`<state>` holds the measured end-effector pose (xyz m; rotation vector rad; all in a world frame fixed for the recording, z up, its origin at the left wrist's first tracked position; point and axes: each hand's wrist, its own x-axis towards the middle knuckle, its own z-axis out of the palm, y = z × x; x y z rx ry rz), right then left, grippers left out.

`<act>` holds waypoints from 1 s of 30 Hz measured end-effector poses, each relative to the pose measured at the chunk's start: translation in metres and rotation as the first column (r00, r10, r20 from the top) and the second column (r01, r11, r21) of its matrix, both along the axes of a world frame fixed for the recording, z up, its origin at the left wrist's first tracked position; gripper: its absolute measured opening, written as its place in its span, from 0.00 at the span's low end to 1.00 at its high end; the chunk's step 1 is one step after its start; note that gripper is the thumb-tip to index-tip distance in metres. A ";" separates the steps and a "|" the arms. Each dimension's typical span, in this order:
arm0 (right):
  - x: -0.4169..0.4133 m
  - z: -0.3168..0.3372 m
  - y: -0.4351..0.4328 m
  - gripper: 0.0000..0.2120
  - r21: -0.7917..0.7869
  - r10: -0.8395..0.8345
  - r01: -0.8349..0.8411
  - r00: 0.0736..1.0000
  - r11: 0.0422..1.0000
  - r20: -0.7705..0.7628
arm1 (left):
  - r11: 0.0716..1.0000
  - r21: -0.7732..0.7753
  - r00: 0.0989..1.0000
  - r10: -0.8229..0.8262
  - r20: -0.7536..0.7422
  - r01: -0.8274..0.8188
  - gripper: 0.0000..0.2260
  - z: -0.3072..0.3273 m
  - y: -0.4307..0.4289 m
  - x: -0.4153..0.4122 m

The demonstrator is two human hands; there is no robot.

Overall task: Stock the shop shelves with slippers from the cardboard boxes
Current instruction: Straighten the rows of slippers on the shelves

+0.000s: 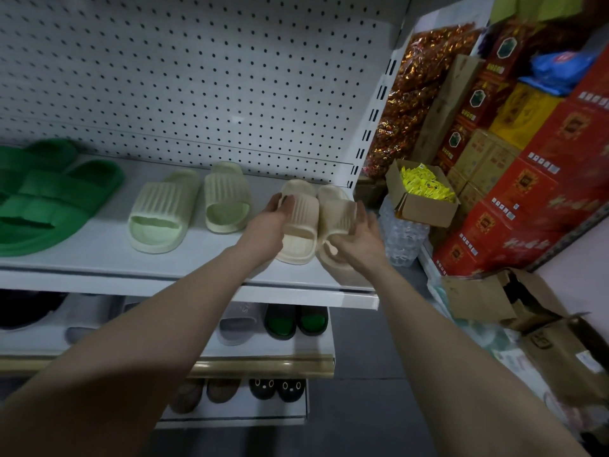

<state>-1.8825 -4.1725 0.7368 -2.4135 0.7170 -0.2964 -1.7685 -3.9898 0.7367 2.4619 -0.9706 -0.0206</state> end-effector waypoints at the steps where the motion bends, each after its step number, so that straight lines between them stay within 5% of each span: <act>1: 0.002 0.004 0.003 0.48 -0.043 -0.018 0.019 0.999 0.999 0.028 | 1.000 -0.001 1.000 0.004 0.016 -0.004 0.35 0.002 0.003 0.001; 11: 0.047 0.031 0.079 0.37 -0.240 0.109 -0.057 0.972 0.969 0.210 | 0.994 -0.107 0.987 -0.021 0.159 0.038 0.30 0.028 0.070 0.028; 20: 0.104 0.030 0.144 0.35 -0.258 0.255 -0.228 0.964 0.939 0.075 | 0.964 0.208 0.978 0.131 0.160 -0.164 0.42 0.019 0.158 0.082; 25: 0.148 0.029 0.160 0.38 -0.241 0.245 -0.272 0.960 0.932 -0.134 | 0.974 0.188 0.992 0.119 0.031 -0.123 0.40 0.010 0.188 0.099; 30: 0.172 0.029 0.166 0.37 -0.241 0.244 -0.283 0.953 0.928 -0.180 | 0.987 0.144 0.997 0.069 0.034 -0.073 0.42 0.008 0.197 0.107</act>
